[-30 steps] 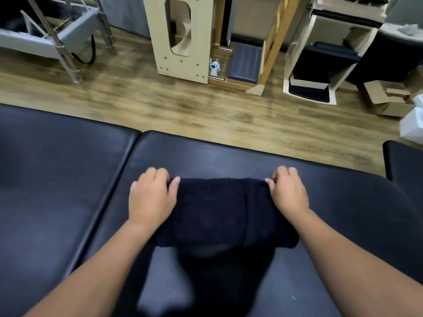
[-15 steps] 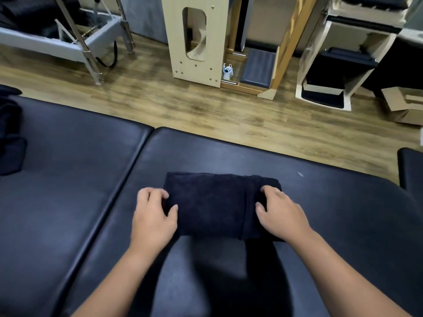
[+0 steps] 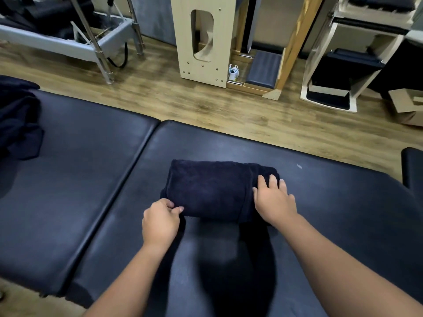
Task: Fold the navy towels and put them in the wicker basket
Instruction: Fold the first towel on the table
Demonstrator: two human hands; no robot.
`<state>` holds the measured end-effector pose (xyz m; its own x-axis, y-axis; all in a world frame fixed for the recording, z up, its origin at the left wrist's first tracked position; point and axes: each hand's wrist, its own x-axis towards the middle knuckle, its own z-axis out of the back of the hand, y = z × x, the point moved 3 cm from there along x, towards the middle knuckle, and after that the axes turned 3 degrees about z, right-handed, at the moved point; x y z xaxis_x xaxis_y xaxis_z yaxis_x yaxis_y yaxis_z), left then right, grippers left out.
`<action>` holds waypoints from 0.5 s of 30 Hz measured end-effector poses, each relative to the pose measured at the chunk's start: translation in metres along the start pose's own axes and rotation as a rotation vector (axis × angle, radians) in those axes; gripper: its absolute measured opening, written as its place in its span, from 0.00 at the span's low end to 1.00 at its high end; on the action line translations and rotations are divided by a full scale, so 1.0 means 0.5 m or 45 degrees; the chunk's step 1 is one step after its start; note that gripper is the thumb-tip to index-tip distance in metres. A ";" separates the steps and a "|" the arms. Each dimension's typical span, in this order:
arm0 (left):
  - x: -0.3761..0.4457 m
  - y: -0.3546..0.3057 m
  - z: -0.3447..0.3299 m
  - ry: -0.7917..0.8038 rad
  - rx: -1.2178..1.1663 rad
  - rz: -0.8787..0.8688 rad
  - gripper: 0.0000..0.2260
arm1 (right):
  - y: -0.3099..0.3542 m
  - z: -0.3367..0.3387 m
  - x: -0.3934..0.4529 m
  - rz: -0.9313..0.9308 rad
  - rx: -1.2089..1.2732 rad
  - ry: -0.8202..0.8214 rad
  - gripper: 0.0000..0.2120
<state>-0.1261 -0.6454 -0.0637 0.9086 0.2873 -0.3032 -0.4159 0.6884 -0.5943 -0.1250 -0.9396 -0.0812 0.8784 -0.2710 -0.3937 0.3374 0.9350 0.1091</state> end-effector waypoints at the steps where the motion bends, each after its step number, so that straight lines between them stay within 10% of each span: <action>1: 0.005 0.003 -0.002 0.010 0.033 -0.036 0.13 | 0.002 0.000 -0.001 0.000 -0.003 0.004 0.26; 15: 0.067 0.027 0.074 0.108 0.428 -0.169 0.08 | 0.002 -0.008 0.000 -0.033 0.000 0.004 0.27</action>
<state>-0.0999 -0.6019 -0.0543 0.9415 0.1341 -0.3092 -0.2461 0.9004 -0.3587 -0.1262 -0.9377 -0.0847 0.8682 -0.2948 -0.3992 0.3603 0.9276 0.0986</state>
